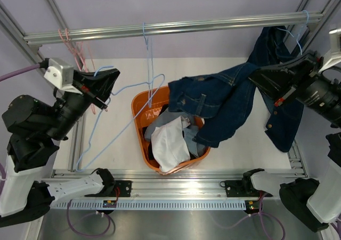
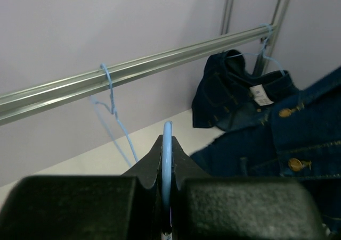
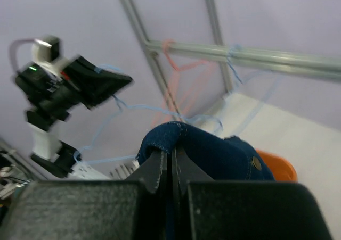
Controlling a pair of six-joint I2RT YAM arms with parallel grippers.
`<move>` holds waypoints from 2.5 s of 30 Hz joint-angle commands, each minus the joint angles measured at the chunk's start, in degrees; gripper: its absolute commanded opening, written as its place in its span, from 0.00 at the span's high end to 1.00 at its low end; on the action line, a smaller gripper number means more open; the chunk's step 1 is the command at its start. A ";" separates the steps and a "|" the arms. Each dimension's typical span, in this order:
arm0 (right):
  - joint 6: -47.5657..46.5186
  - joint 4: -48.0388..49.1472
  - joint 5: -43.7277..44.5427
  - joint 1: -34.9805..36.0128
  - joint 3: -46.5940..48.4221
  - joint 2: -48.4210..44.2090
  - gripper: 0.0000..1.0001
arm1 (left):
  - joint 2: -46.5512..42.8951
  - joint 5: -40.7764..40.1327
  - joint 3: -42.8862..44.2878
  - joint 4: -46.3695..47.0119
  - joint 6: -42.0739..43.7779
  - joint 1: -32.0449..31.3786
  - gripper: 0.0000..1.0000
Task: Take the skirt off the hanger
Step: Remove the skirt from the hanger, then place the skirt in the bin.
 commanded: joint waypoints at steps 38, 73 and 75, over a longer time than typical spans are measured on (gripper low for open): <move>3.69 40.30 -1.58 30.44 24.13 33.16 1.00 | -13.58 14.24 -7.51 13.07 -11.38 0.04 1.00; -5.09 25.03 31.09 38.25 -57.32 10.30 1.00 | -8.41 11.43 -1.38 10.28 -16.84 -0.04 1.00; -1.86 22.91 34.44 40.28 -59.25 14.07 1.00 | -6.74 10.98 0.21 8.95 -16.84 0.04 1.00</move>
